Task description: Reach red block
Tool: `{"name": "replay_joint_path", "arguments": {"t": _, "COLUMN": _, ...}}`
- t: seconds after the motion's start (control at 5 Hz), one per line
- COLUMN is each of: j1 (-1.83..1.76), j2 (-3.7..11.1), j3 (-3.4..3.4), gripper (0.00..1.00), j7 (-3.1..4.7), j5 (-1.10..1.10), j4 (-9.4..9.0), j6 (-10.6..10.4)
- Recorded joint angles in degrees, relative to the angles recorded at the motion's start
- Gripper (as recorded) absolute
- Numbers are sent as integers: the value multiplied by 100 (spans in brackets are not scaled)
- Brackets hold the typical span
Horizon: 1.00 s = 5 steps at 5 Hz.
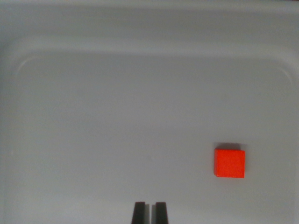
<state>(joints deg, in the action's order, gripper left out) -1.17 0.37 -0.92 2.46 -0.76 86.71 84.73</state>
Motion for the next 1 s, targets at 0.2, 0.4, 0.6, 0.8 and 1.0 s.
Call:
{"name": "replay_joint_path", "arguments": {"t": 0.2, "j1": 0, "j2": 0, "j3": 0, "gripper": 0, "j7": 0, "j5": 0, "j4": 0, "j6": 0}}
{"name": "replay_joint_path", "arguments": {"t": 0.4, "j1": 26, "j2": 65, "j3": -23, "gripper": 0, "j7": 8, "j5": 0, "j4": -107, "j6": -164}}
{"name": "replay_joint_path", "arguments": {"t": 0.6, "j1": 26, "j2": 65, "j3": -23, "gripper": 0, "j7": 8, "j5": 0, "j4": -107, "j6": -164}}
{"name": "replay_joint_path", "arguments": {"t": 0.8, "j1": 55, "j2": 137, "j3": -48, "gripper": 0, "j7": 17, "j5": 1, "j4": -224, "j6": -345}}
{"name": "replay_joint_path", "arguments": {"t": 1.0, "j1": 55, "j2": 137, "j3": -48, "gripper": 0, "j7": 17, "j5": 1, "j4": -224, "j6": -345}}
